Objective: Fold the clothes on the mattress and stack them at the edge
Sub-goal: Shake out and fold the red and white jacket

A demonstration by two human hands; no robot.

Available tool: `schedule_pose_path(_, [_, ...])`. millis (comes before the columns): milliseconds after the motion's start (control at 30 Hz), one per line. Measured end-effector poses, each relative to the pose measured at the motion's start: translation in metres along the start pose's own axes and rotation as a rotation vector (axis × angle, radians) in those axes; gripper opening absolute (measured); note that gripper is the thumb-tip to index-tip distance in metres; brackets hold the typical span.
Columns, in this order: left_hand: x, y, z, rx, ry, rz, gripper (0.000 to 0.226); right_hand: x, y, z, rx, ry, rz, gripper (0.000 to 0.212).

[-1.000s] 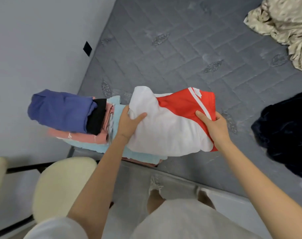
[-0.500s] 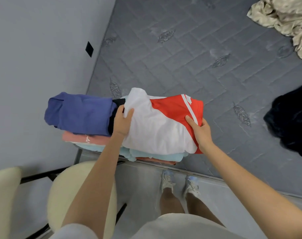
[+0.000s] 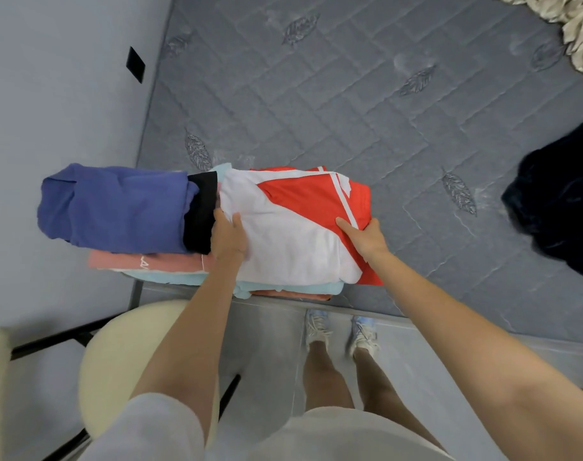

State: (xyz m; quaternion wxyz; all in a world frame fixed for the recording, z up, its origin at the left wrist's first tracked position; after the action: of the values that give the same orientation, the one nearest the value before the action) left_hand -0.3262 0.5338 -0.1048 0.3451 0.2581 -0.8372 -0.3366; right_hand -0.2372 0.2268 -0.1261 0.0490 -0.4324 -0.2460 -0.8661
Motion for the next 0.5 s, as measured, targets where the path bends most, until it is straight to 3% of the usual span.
schedule_pose_path(133, [0.016, 0.011, -0.025, 0.029, -0.182, -0.072, 0.065, 0.011, 0.021, 0.014, 0.235, 0.120, -0.146, 0.103])
schedule_pose_path(267, [0.048, 0.016, -0.062, -0.157, -0.446, -0.165, 0.062, 0.038, 0.036, 0.033, 0.513, 0.328, -0.163, 0.101])
schedule_pose_path(500, [0.088, -0.008, -0.115, -0.369, -0.654, -0.018, 0.060, 0.076, 0.071, 0.036, 0.874, 0.453, -0.194, 0.097])
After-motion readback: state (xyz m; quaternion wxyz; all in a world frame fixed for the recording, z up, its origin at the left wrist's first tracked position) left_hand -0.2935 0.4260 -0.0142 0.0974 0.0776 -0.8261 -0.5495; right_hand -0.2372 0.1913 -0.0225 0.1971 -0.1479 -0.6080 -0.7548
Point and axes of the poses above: each hand's wrist, its own x-axis away from the middle knuckle, its own y-axis out of the back of the hand, z = x × y, the point moved 8 cm from there along -x, towards the middle knuckle, and after that the axes turned 6 degrees about -y, right-handed, at the moved point
